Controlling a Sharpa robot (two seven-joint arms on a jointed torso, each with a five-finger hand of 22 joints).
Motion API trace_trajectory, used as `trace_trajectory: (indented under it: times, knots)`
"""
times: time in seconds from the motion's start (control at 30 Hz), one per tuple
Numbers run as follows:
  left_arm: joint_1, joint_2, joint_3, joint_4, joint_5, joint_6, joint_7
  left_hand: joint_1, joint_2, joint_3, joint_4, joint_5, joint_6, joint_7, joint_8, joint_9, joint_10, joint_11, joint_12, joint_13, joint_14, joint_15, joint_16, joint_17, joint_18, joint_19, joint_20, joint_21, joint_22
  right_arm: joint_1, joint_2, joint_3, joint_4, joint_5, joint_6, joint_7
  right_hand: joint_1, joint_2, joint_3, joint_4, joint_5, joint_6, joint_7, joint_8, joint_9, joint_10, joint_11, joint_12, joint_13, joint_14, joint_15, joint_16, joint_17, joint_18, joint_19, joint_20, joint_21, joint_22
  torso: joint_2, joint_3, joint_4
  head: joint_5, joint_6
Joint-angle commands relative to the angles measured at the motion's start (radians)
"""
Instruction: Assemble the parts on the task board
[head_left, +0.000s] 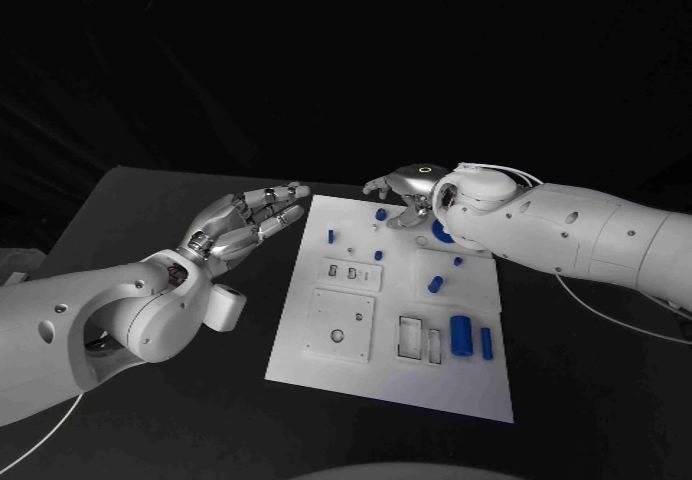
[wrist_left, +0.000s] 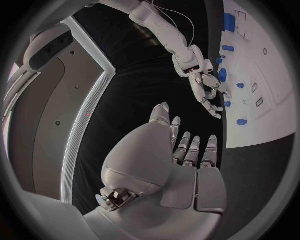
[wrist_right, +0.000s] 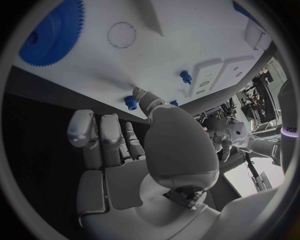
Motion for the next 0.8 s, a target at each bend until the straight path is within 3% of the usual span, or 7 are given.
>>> trace_trajectory:
  times: [0.03,0.27,0.43,0.6,0.67,0.73,0.8]
  knots:
    - [0.001,-0.001,0.0,0.001,-0.005,0.01,0.003,0.009,-0.002,0.006,0.002,0.004,-0.004,0.004,-0.002,-0.001,-0.005,0.001,-0.003,-0.001,-0.005,0.005,-0.002,-0.001,0.004,0.003,-0.001,0.004,0.0,-0.001,-0.02,0.0,0.013,-0.019,-0.105,0.003,0.026,0.001,-0.033,0.017,-0.005,-0.039,-0.005,-0.005,-0.055,-0.017,0.003,-0.008,-0.004,-0.015,0.004,-0.011,-0.02,0.017,-0.016,0.002,-0.021,-0.016,-0.001,-0.0001,-0.0031,0.006,-0.003]
    - [0.001,-0.01,0.0,0.001,-0.005,0.009,0.002,0.009,-0.002,0.006,0.002,0.004,-0.006,0.004,-0.002,-0.001,-0.006,0.002,-0.004,-0.001,-0.005,0.005,-0.002,-0.001,0.004,0.003,-0.001,0.004,0.0,0.013,-0.146,0.0,0.15,-0.013,-0.237,0.039,0.074,0.012,-0.064,0.062,-0.005,-0.058,-0.004,-0.005,-0.115,0.039,-0.002,0.041,0.004,-0.065,0.001,-0.059,-0.102,0.03,-0.059,0.002,-0.083,-0.065,0.0,-0.0003,-0.0055,0.007,-0.006]
    - [0.001,-0.014,-0.001,-0.002,-0.005,0.009,0.001,0.01,-0.002,0.006,0.002,0.004,-0.006,0.005,-0.002,-0.001,-0.006,0.002,-0.003,-0.001,-0.006,0.005,-0.002,-0.001,0.004,0.003,-0.001,0.004,0.0,0.036,-0.27,-0.001,0.292,-0.005,-0.249,0.033,0.086,0.03,-0.057,0.079,-0.004,0.182,0.057,0.045,-0.05,0.204,-0.016,0.186,0.062,-0.122,-0.009,-0.136,-0.205,0.042,-0.102,-0.007,-0.157,-0.115,0.001,-0.0005,-0.0133,0.003,-0.007]
    - [0.0,-0.013,-0.001,-0.004,-0.005,0.01,0.0,0.01,-0.002,0.006,0.002,0.004,-0.005,0.005,-0.001,-0.001,-0.006,0.002,-0.003,-0.001,-0.006,0.006,-0.001,-0.001,0.003,0.004,-0.001,0.004,0.001,0.042,-0.324,-0.003,0.334,-0.007,-0.219,0.025,0.021,0.041,-0.087,0.123,-0.042,0.312,0.113,0.086,-0.048,0.45,-0.077,0.432,0.199,-0.136,-0.032,-0.161,-0.231,0.036,-0.086,-0.021,-0.158,-0.096,0.001,-0.0014,-0.0212,-0.009,-0.002]
    - [0.0,-0.01,-0.001,-0.005,-0.005,0.012,0.0,0.01,-0.002,0.006,0.002,0.004,-0.005,0.005,-0.001,-0.001,-0.006,0.002,-0.003,-0.001,-0.005,0.006,-0.001,-0.001,0.003,0.004,-0.001,0.004,0.001,0.041,-0.337,-0.005,0.337,-0.006,-0.203,0.015,-0.02,0.048,-0.113,0.155,-0.045,0.334,0.116,0.076,-0.058,0.452,-0.085,0.508,0.266,-0.086,-0.035,-0.089,-0.089,0.034,-0.102,-0.019,-0.176,-0.094,0.002,-0.0004,-0.0224,-0.013,0.0]
    - [0.0,-0.008,-0.001,-0.008,-0.005,0.015,-0.001,0.01,-0.001,0.007,0.002,0.005,-0.005,0.005,-0.001,-0.001,-0.007,0.003,-0.004,-0.001,-0.004,0.007,0.001,0.0,0.003,0.005,-0.001,0.005,0.001,0.036,-0.347,-0.006,0.334,-0.007,-0.191,-0.001,-0.043,0.049,-0.134,0.168,-0.027,0.387,0.13,0.092,-0.05,0.65,-0.099,0.814,0.538,0.205,-0.039,0.201,0.43,-0.007,0.044,-0.032,-0.01,0.077,0.003,0.0007,-0.022,-0.016,0.002]
    - [0.0,-0.006,-0.001,-0.009,-0.005,0.017,-0.001,0.01,-0.001,0.007,0.002,0.005,-0.006,0.005,-0.001,-0.001,-0.007,0.003,-0.004,-0.001,-0.004,0.007,0.002,0.0,0.003,0.005,-0.001,0.005,0.001,0.031,-0.352,-0.006,0.326,-0.01,-0.183,-0.016,-0.05,0.053,-0.147,0.174,0.007,0.423,0.134,0.096,-0.037,0.826,-0.099,1.108,0.819,0.279,-0.041,0.262,0.555,-0.043,0.158,-0.042,0.136,0.225,0.002,0.0002,-0.0205,-0.018,0.001]
